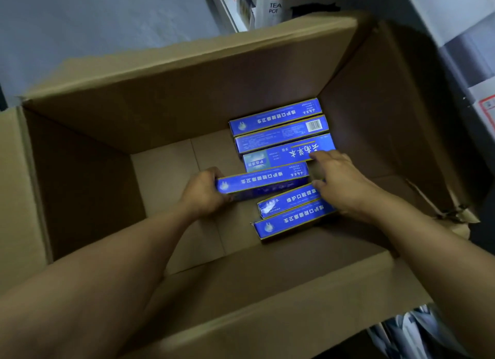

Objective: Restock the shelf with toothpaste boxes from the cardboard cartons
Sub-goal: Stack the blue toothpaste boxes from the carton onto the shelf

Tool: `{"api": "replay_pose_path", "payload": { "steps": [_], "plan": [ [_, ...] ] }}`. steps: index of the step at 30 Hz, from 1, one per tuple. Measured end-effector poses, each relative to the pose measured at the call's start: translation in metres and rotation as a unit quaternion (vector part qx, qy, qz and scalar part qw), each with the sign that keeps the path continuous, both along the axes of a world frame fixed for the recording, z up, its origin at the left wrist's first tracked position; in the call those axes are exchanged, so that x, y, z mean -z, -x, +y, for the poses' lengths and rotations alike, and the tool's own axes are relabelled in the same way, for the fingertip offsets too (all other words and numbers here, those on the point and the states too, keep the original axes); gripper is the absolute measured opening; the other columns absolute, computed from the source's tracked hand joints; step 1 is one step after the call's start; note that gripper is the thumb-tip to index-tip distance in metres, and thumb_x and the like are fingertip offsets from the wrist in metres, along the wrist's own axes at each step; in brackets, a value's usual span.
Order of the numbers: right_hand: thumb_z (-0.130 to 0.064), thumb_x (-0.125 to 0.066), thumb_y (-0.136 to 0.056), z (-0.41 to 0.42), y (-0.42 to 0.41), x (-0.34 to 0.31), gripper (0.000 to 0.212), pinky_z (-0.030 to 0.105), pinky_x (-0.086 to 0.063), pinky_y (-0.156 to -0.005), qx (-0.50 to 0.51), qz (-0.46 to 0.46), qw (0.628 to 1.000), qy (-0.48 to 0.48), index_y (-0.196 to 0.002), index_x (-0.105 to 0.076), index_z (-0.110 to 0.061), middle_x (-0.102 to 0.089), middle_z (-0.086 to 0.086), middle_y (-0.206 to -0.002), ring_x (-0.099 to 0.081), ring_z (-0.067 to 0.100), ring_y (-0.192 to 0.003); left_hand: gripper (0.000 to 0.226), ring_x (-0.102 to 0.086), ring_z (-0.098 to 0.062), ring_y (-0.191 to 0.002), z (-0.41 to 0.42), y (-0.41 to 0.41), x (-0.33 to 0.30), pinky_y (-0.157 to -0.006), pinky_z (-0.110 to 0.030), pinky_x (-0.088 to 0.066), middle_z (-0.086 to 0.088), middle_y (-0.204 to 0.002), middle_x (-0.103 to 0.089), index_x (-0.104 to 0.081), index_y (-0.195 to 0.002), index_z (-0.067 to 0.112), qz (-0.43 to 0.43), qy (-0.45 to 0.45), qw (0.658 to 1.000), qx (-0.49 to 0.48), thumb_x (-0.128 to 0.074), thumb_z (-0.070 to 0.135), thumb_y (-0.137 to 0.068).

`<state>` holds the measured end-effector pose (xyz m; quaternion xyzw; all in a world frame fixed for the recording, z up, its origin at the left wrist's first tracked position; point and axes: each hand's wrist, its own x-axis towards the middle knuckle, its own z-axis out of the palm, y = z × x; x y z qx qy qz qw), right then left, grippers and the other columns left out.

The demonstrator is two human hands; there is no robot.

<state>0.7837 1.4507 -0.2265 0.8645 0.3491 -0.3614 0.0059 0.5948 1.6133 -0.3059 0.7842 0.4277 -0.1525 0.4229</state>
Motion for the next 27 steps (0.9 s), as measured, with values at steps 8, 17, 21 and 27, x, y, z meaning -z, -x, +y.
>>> {"api": "replay_pose_path", "payload": {
  "steps": [8,17,21,27],
  "plan": [
    [-0.015,-0.055,-0.091,0.013,0.016,-0.023,0.059,0.034,-0.029,-0.108,0.047,-0.01,0.998,-0.029,-0.143,-0.029,-0.012,-0.035,0.014,-0.142,-0.029,0.03,-0.133,0.019,-0.062,0.004,-0.051,0.027,-0.007,-0.067,-0.046,-0.011,-0.046,0.007,-0.066,-0.068,-0.06,-0.092,0.009,-0.188,0.246,0.914,-0.263,-0.069,-0.002,-0.079],
    [-0.031,-0.061,-0.09,0.023,0.051,-0.056,0.06,0.024,-0.034,-0.089,0.382,0.064,0.908,-0.159,-0.133,-0.037,0.003,-0.046,0.011,-0.132,-0.042,0.026,-0.127,0.011,-0.058,-0.001,-0.046,0.014,0.001,-0.11,-0.062,-0.029,-0.054,0.006,-0.062,-0.065,-0.054,-0.092,0.016,-0.186,0.342,0.86,-0.331,-0.06,0.007,-0.089],
    [-0.049,-0.057,-0.087,0.04,0.061,-0.053,0.066,0.031,-0.037,-0.104,0.469,0.192,0.832,-0.224,-0.136,-0.038,-0.011,-0.054,0.005,-0.132,-0.052,0.023,-0.12,0.016,-0.062,-0.003,-0.051,-0.006,0.0,-0.117,-0.058,-0.027,-0.053,0.004,-0.07,-0.067,-0.056,-0.099,0.015,-0.192,0.406,0.846,-0.286,-0.061,0.005,-0.086],
    [-0.034,-0.063,-0.087,0.035,0.058,-0.042,0.041,0.036,-0.054,-0.081,0.535,0.173,0.762,-0.322,-0.113,-0.052,-0.004,-0.066,0.01,-0.108,-0.065,0.022,-0.092,0.025,-0.061,-0.003,-0.067,-0.023,-0.009,-0.11,-0.063,-0.022,-0.044,0.011,-0.075,-0.068,-0.056,-0.091,0.02,-0.14,0.374,0.908,-0.125,-0.075,0.012,-0.076]
  ]
}}
